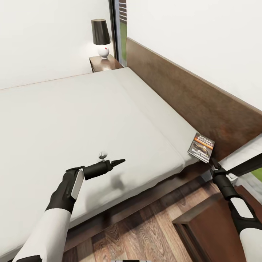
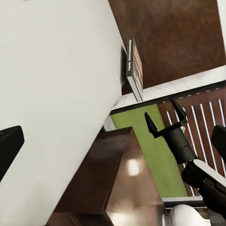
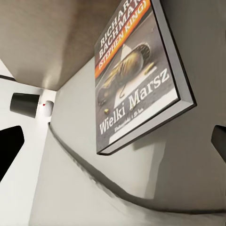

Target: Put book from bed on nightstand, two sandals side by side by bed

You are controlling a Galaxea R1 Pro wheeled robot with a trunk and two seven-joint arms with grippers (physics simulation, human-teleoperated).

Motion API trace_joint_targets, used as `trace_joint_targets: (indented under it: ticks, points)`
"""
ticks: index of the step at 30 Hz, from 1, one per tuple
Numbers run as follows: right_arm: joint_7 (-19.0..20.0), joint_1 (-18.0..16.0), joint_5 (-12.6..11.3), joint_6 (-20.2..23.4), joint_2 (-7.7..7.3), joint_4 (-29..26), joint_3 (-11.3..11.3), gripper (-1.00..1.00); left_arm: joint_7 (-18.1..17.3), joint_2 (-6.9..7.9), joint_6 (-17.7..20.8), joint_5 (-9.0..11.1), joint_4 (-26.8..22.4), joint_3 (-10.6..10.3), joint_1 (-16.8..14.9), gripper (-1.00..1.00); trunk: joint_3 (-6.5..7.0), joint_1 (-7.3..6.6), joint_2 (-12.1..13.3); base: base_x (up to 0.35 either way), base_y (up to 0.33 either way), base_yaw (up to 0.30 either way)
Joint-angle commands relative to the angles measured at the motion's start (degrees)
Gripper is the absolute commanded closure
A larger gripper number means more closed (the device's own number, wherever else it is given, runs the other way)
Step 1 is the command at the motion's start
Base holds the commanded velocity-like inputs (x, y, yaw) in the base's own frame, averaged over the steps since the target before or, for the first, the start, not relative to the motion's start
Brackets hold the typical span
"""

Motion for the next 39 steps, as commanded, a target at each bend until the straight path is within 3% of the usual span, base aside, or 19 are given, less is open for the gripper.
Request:
trace_joint_targets:
  ticks: [1, 39]
  points:
    - [0.1, 0.0, -0.5, 0.6, 0.01, 0.0, -0.1, -1.0, -0.2, -0.07, 0.3, 0.1, 0.0, 0.1, 0.0, -1.0, -0.03, 0.0, 0.0, 0.148, 0.058, 0.0]
    - [0.1, 0.0, -0.5, 0.6, -0.01, 0.0, -0.2, -1.0, -0.2, -0.11, 0.3, 0.1, 0.0, 0.1, 0.0, -1.0, -0.21, 0.22, -0.4, 0.031, 0.005, 0.0]
